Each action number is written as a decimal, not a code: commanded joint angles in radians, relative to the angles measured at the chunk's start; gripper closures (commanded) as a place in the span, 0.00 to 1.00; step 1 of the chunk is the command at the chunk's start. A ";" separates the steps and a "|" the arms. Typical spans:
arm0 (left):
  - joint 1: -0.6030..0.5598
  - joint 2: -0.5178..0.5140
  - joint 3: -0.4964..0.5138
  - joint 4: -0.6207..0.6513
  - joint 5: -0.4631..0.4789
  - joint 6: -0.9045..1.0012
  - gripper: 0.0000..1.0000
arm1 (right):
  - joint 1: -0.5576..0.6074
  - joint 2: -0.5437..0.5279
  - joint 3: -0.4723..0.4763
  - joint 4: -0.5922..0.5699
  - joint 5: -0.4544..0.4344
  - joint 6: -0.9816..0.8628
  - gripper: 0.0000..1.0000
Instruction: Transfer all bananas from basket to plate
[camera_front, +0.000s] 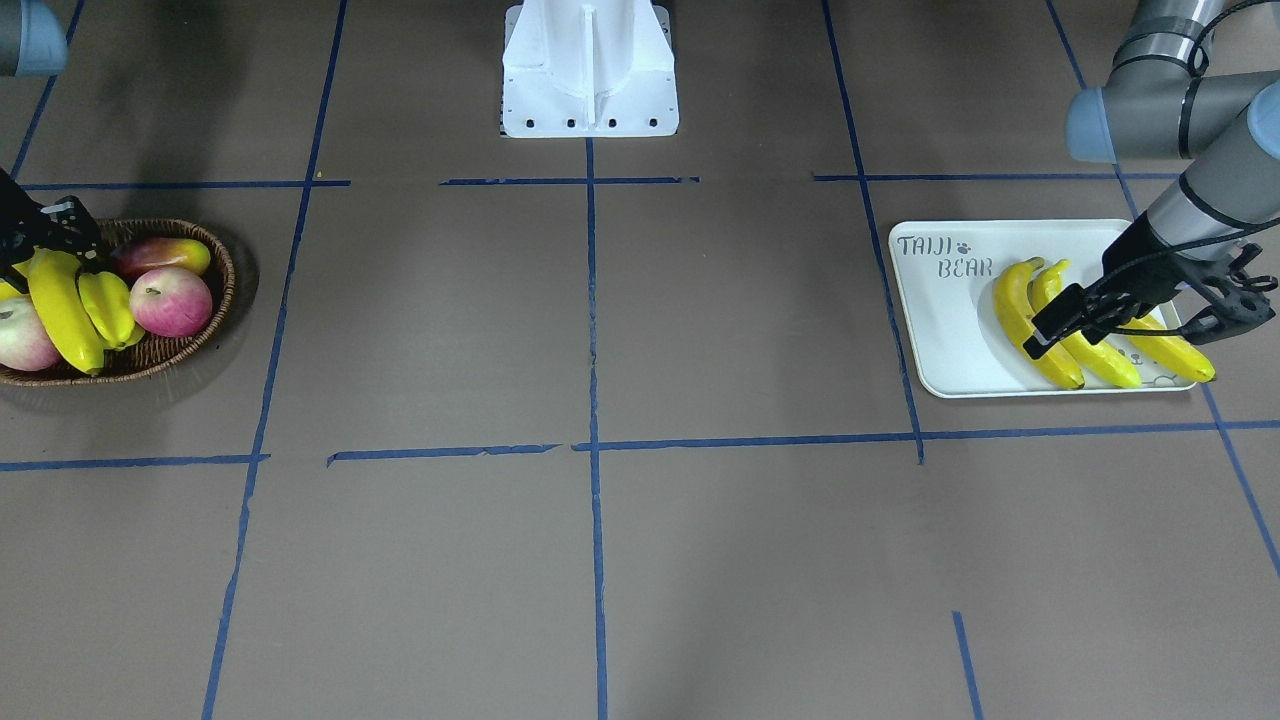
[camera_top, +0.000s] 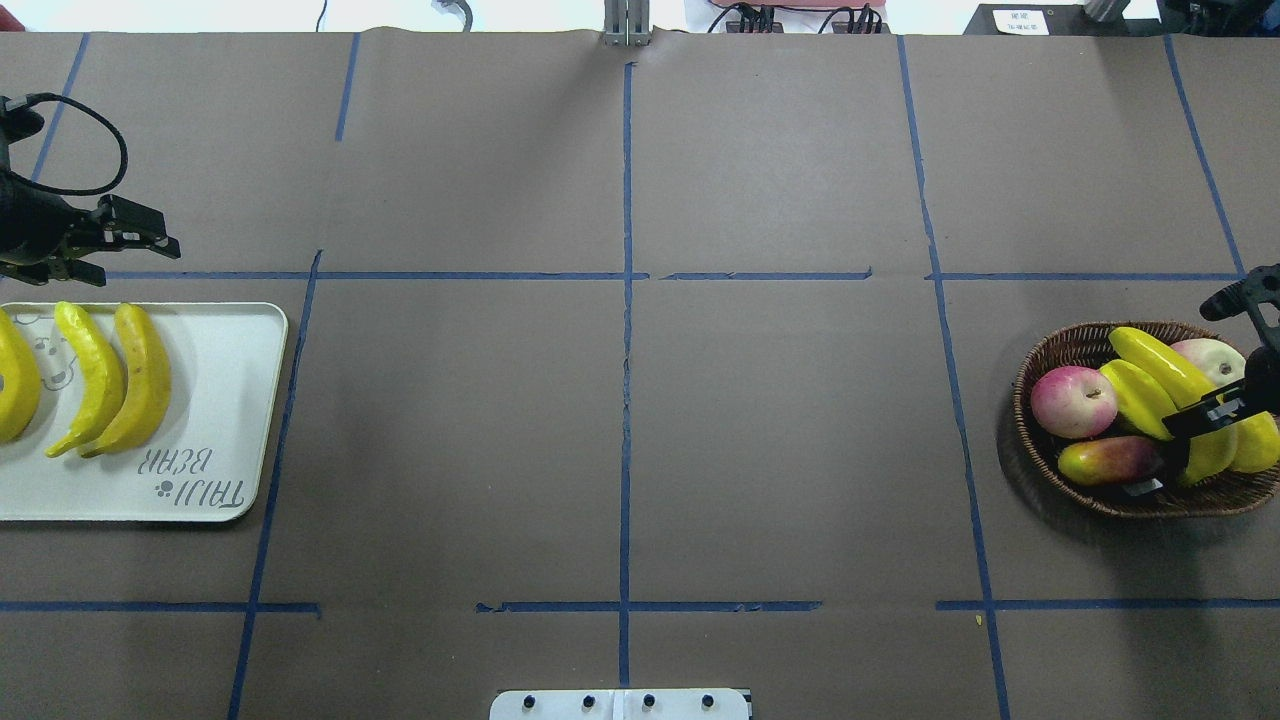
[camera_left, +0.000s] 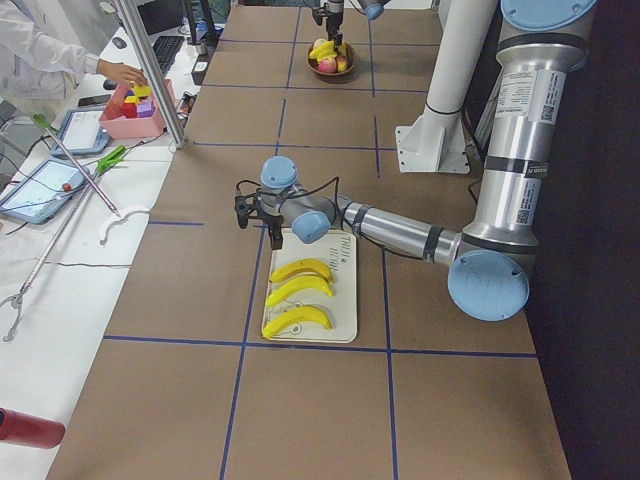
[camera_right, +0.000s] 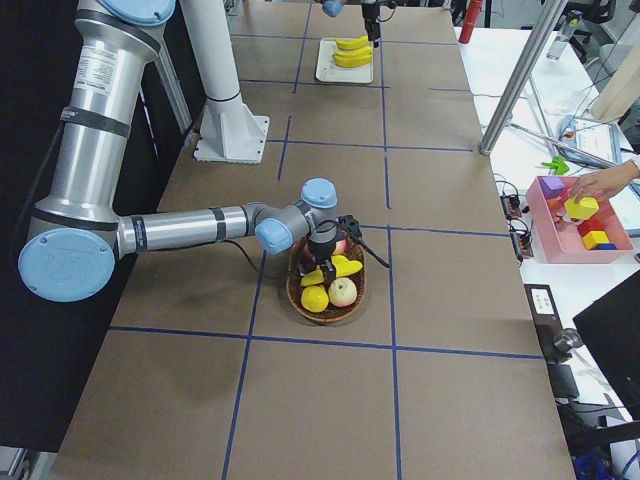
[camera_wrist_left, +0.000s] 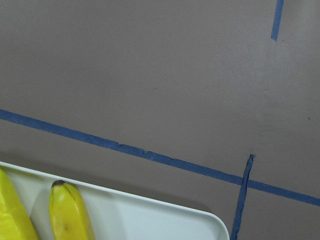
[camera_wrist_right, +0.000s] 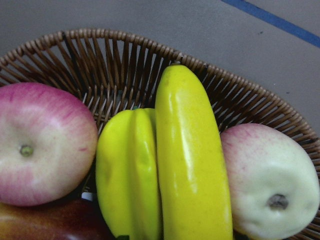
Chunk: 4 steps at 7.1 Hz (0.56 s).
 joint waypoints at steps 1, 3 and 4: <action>0.000 -0.001 0.001 0.000 0.002 -0.001 0.00 | -0.003 0.000 -0.006 -0.001 -0.001 0.000 0.58; 0.000 -0.001 -0.001 0.000 0.002 -0.001 0.00 | 0.001 -0.001 -0.003 -0.001 -0.001 -0.001 0.79; 0.000 -0.001 -0.001 0.000 0.002 -0.001 0.00 | 0.004 -0.003 0.005 -0.001 -0.001 -0.005 0.91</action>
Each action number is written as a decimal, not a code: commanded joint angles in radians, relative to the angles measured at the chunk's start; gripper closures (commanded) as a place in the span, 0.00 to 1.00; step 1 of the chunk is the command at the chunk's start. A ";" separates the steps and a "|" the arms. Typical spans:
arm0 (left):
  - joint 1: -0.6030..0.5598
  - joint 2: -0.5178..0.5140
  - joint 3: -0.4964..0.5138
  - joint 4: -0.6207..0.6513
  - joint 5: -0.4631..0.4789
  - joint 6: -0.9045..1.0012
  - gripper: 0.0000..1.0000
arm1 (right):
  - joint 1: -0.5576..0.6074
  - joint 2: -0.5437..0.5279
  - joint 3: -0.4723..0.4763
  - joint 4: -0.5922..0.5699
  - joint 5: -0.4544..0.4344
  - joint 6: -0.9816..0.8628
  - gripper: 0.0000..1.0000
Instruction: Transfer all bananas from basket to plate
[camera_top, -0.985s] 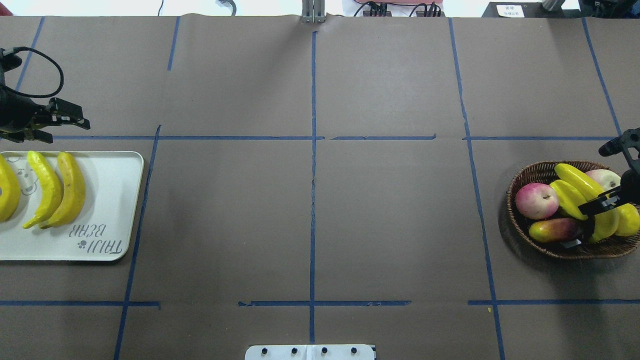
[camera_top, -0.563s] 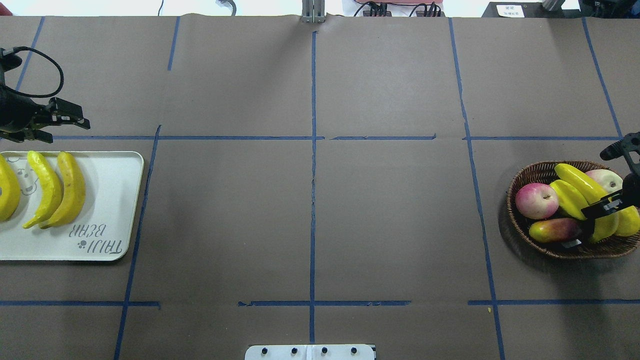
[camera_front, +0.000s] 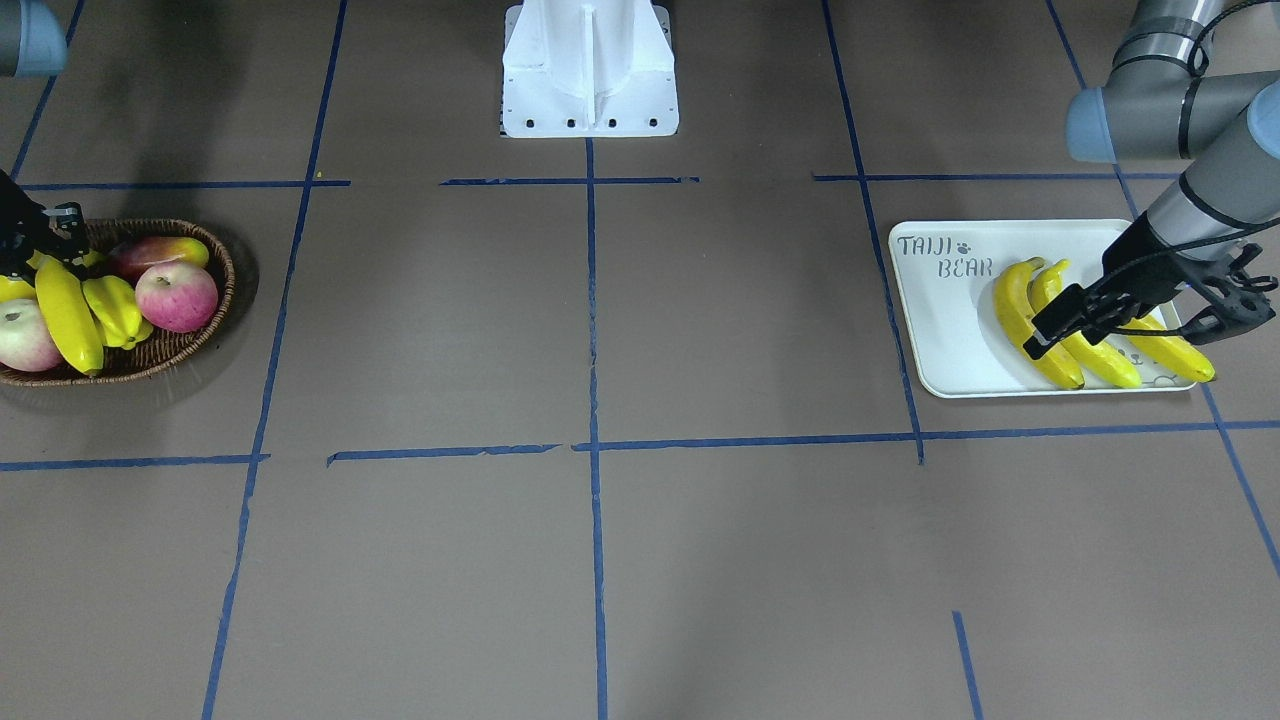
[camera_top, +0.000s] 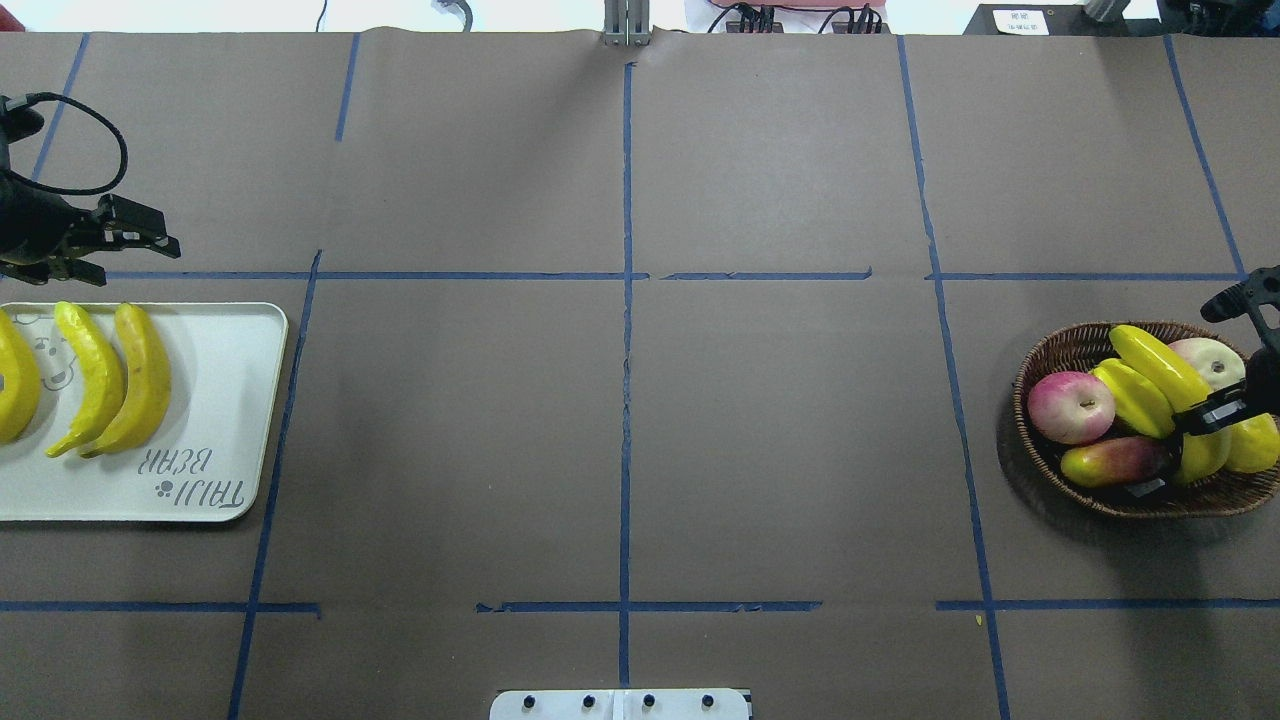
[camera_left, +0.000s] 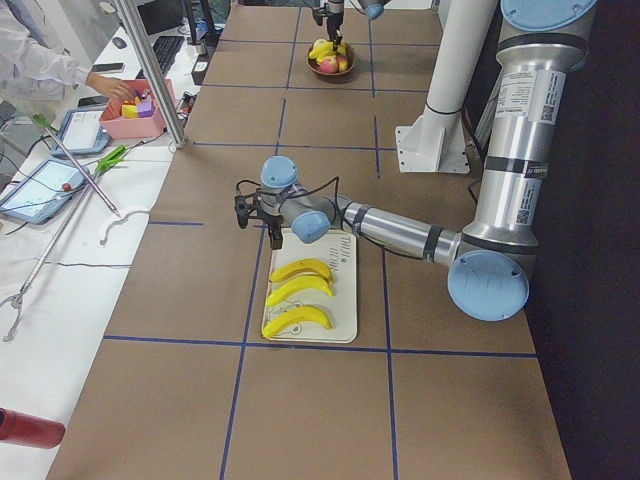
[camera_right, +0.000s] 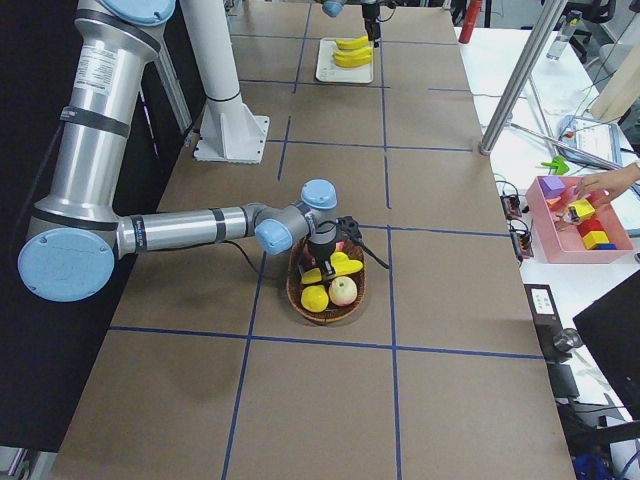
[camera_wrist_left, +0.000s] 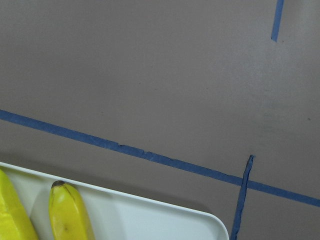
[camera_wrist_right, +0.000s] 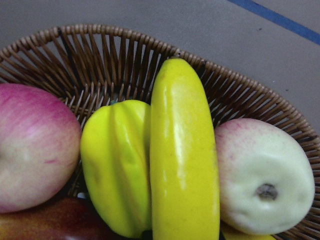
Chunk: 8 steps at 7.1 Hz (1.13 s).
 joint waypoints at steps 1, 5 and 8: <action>0.000 0.000 0.000 0.000 0.000 0.000 0.00 | 0.008 -0.008 0.027 -0.003 0.000 -0.004 0.97; 0.002 -0.005 0.000 -0.002 -0.001 0.000 0.00 | 0.117 0.048 0.276 -0.340 0.020 -0.093 0.99; 0.009 -0.057 -0.003 -0.015 -0.003 -0.012 0.00 | 0.116 0.315 0.259 -0.508 0.093 -0.044 0.99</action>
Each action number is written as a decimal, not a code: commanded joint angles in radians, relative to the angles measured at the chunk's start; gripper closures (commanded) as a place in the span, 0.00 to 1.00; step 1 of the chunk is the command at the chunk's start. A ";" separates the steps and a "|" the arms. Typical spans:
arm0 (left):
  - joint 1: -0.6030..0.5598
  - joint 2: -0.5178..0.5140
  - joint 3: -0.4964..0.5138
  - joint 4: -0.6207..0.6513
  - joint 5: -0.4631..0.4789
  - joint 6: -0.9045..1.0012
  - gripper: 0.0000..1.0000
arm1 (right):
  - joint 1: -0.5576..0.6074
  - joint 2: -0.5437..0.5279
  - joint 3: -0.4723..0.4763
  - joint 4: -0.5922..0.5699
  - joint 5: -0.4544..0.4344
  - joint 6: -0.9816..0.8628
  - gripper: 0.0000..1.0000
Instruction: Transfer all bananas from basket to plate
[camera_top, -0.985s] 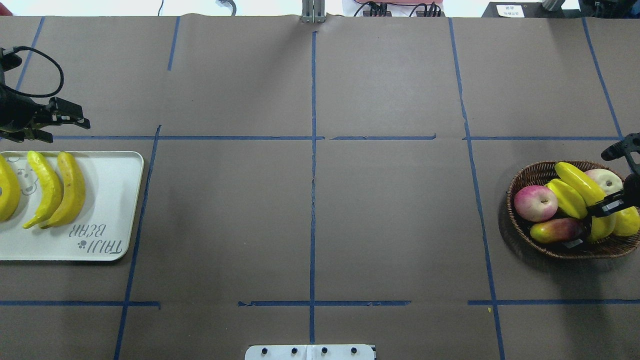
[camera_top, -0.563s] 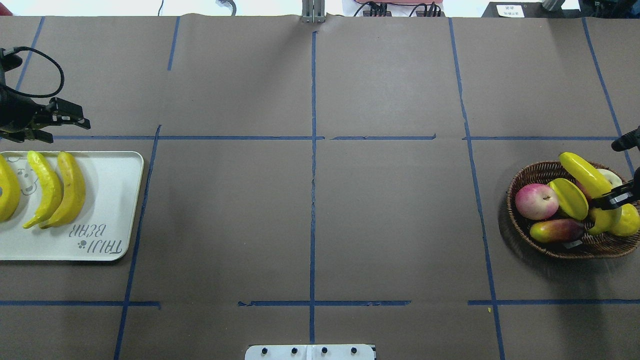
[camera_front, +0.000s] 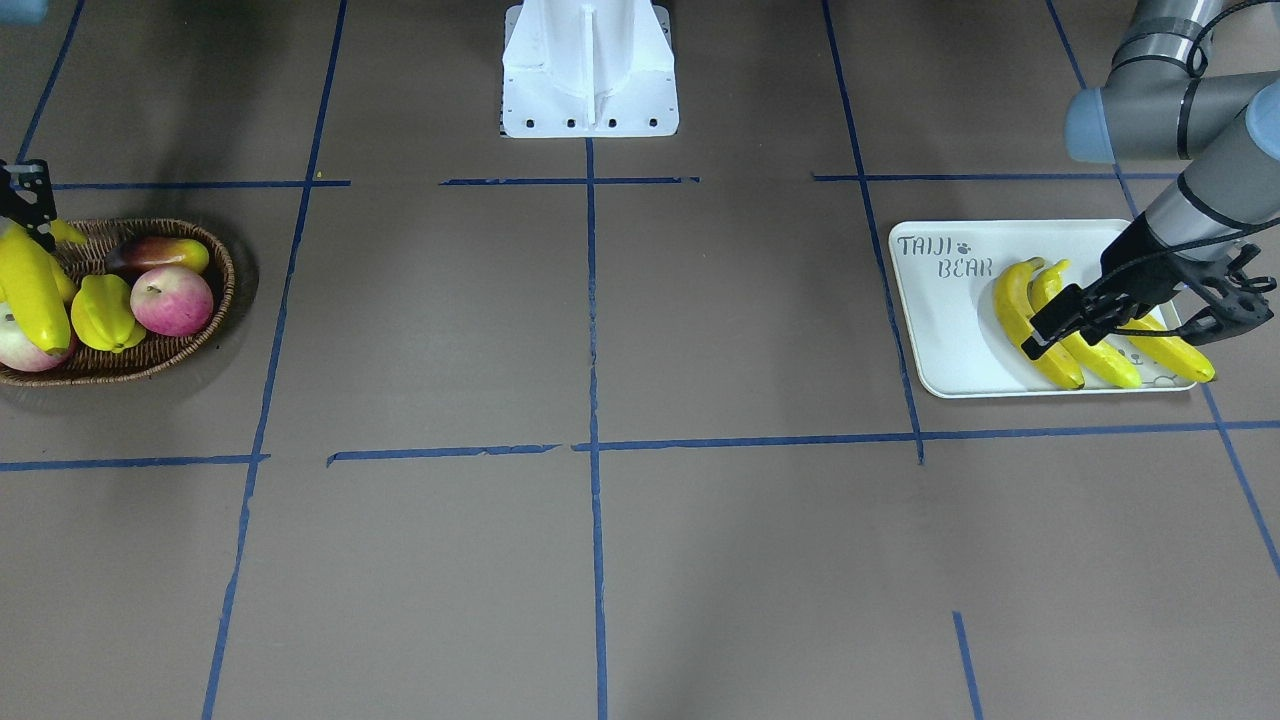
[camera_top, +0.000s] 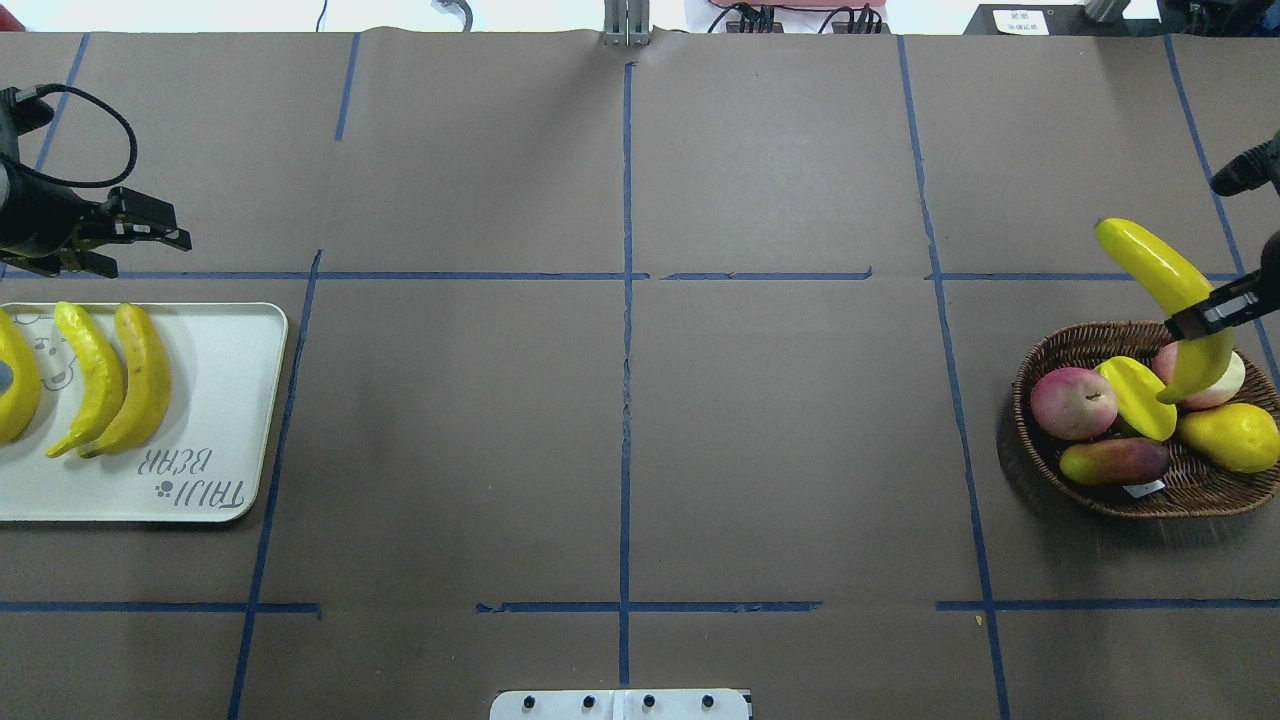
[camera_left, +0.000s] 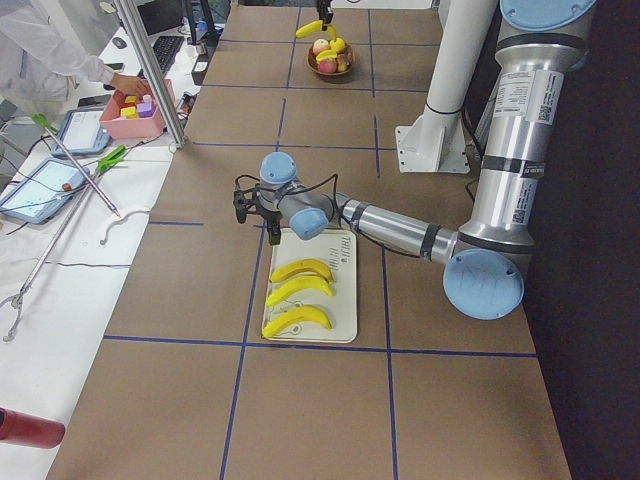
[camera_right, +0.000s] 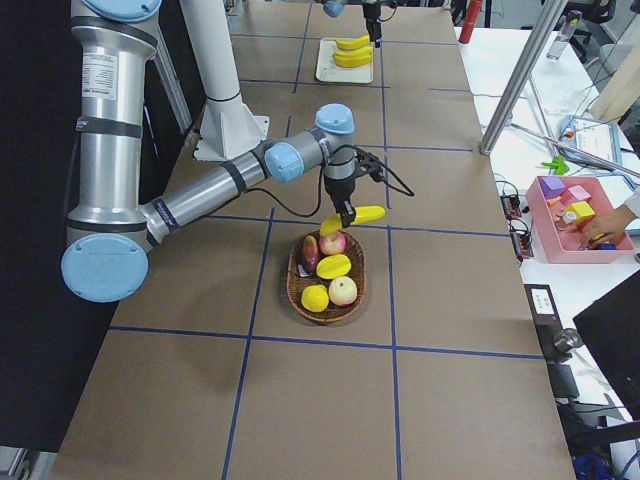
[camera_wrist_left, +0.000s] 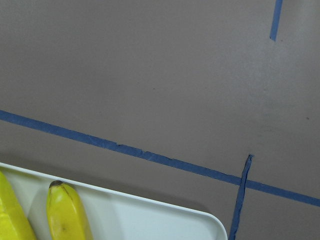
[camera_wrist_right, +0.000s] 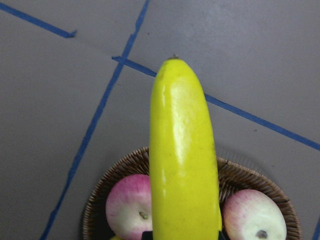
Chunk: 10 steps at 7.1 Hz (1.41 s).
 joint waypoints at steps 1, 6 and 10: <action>0.014 -0.080 -0.001 -0.004 0.000 -0.077 0.00 | -0.007 0.166 -0.045 -0.027 0.092 0.143 0.99; 0.104 -0.289 0.004 -0.018 0.006 -0.271 0.00 | -0.215 0.346 -0.176 0.362 0.012 0.702 0.99; 0.143 -0.420 0.014 -0.016 0.009 -0.351 0.00 | -0.448 0.632 -0.439 0.542 -0.320 0.957 0.99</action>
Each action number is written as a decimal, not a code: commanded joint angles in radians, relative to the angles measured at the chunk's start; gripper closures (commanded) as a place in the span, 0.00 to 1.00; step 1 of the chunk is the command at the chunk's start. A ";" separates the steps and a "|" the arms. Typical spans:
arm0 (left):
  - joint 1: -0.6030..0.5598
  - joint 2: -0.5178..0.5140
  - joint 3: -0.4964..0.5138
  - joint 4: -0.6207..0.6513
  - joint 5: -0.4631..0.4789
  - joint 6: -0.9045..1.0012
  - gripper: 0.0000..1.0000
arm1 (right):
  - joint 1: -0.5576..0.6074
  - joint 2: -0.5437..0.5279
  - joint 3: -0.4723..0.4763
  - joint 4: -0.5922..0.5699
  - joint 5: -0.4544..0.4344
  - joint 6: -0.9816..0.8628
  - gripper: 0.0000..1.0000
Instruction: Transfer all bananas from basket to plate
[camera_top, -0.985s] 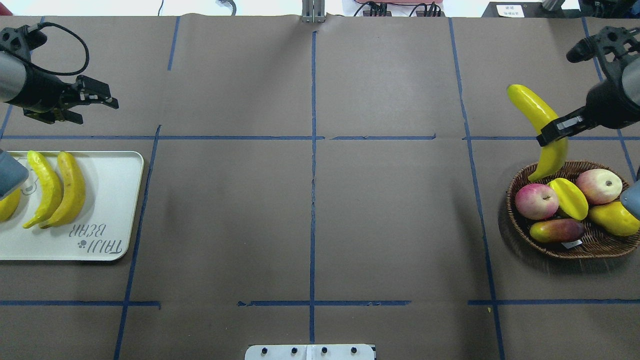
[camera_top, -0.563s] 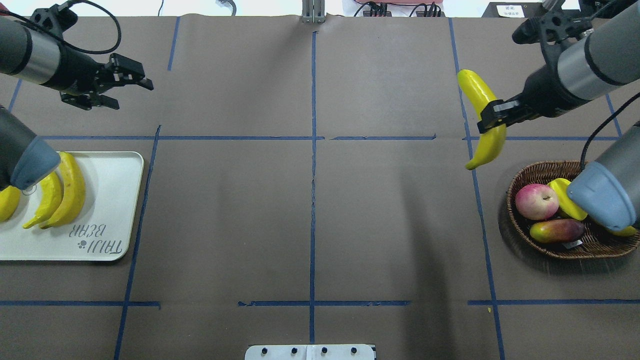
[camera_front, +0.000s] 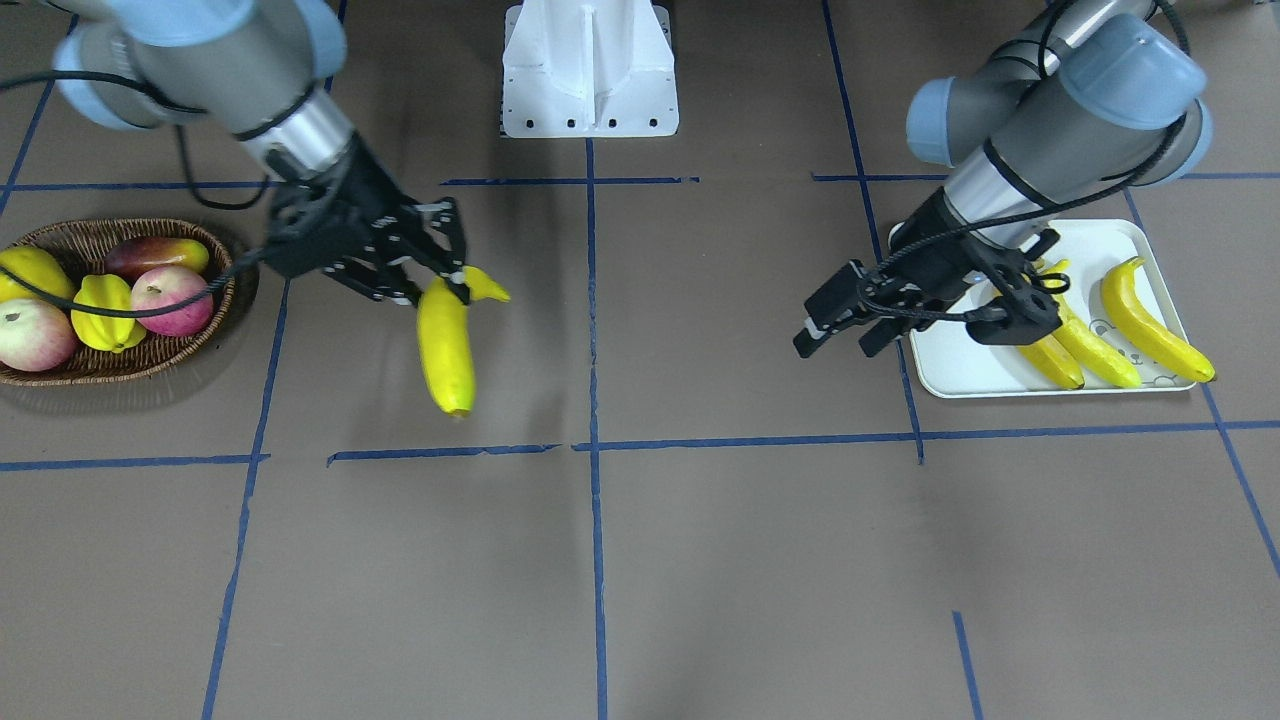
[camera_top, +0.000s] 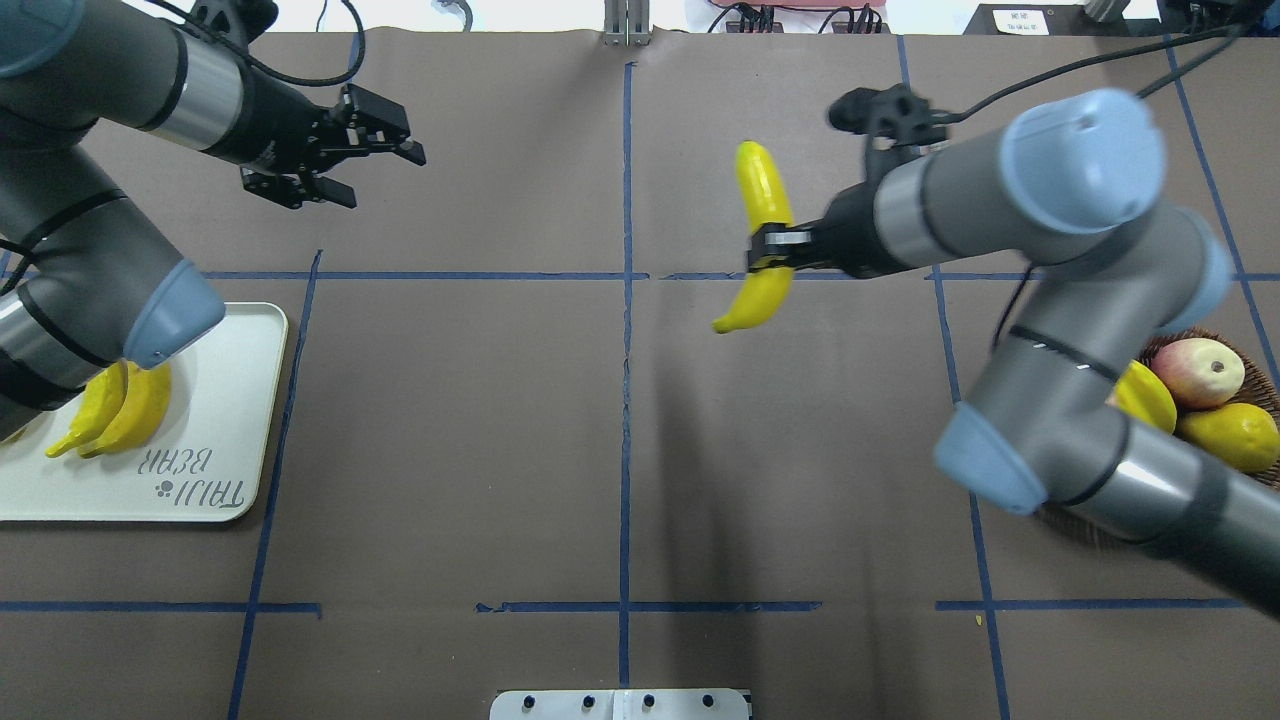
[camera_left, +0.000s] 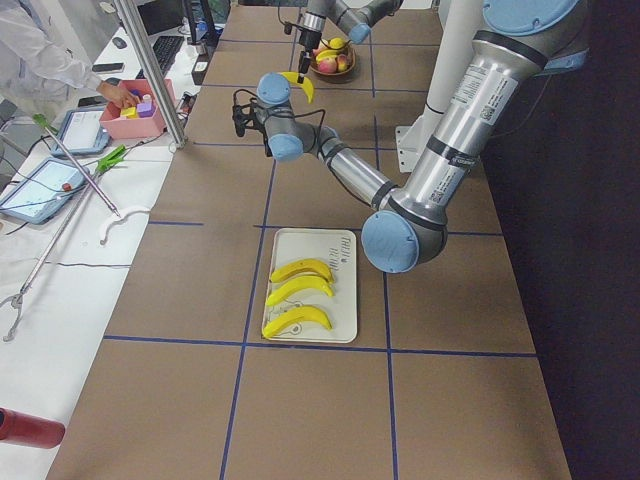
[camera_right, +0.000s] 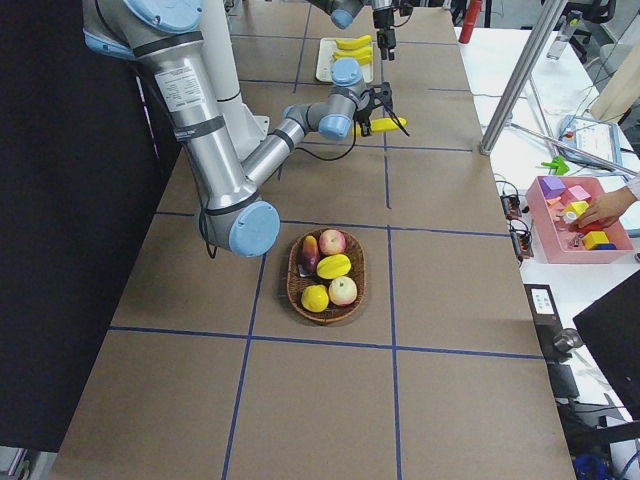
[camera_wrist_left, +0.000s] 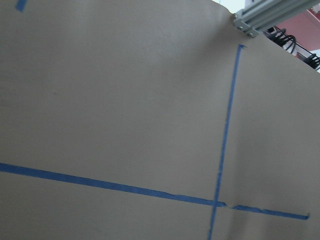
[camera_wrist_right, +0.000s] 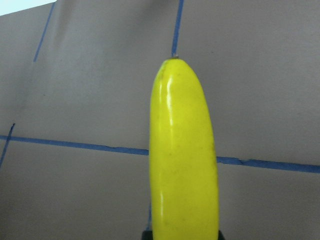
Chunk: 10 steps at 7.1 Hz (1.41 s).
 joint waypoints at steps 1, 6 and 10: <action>0.032 -0.071 0.013 0.003 0.021 -0.047 0.00 | -0.082 0.151 -0.115 0.017 -0.132 0.096 0.99; 0.144 -0.162 0.062 0.003 0.184 -0.150 0.00 | -0.140 0.209 -0.169 0.115 -0.164 0.135 1.00; 0.175 -0.194 0.097 -0.008 0.184 -0.150 0.00 | -0.143 0.226 -0.162 0.117 -0.164 0.138 1.00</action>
